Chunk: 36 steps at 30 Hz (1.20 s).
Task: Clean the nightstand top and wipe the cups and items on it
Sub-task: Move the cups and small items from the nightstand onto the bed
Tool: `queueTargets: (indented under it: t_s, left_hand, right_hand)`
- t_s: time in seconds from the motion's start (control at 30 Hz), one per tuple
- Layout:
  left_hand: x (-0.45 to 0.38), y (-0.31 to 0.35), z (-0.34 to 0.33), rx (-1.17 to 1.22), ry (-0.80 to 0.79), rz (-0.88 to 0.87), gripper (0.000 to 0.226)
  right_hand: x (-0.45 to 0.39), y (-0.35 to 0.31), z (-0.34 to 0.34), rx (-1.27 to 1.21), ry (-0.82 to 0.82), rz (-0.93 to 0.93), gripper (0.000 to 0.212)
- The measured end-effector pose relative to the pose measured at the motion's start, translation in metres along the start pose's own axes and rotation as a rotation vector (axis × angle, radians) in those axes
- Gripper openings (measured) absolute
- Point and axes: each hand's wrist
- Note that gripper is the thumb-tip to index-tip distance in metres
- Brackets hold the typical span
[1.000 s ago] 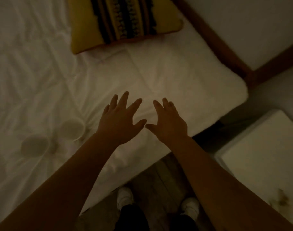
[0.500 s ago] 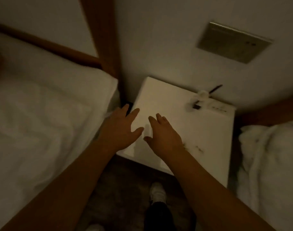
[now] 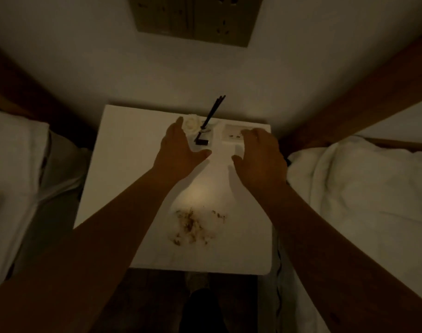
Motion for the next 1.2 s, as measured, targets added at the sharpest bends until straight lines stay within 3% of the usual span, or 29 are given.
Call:
queueTargets:
  t_s: [0.17,0.3,0.43,0.73,1.0,1.2]
  left_hand:
    - [-0.024,-0.011,-0.017,0.082,0.057,0.112,0.061]
    - [-0.038,-0.01,-0.02,0.168,0.143,0.063,0.049]
    - [-0.041,-0.007,-0.023,0.267,0.173,0.074,0.035]
    - [-0.023,-0.013,0.001,0.332,0.207,0.032,0.038]
    - [0.029,-0.038,0.072,0.445,0.367,0.094,0.037]
    - [0.113,-0.079,0.162,0.441,0.585,0.199,0.037]
  right_hand:
    - [-0.05,0.018,-0.012,0.144,-0.064,0.142,0.067]
    - [-0.071,0.023,-0.021,-0.043,-0.165,0.169,0.046]
    - [-0.083,0.023,-0.021,-0.019,-0.16,0.203,0.036]
    - [-0.085,0.001,-0.013,0.016,-0.211,0.269,0.035]
    - [-0.059,-0.086,-0.002,0.11,-0.166,0.489,0.018]
    - [-0.015,-0.209,-0.015,0.111,-0.243,0.743,0.014]
Point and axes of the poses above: each hand's wrist, its own x-axis away from the middle knuckle, its own z-axis out of the back of the hand, y = z × x, and after that the axes turned 5 degrees about -z, right-handed
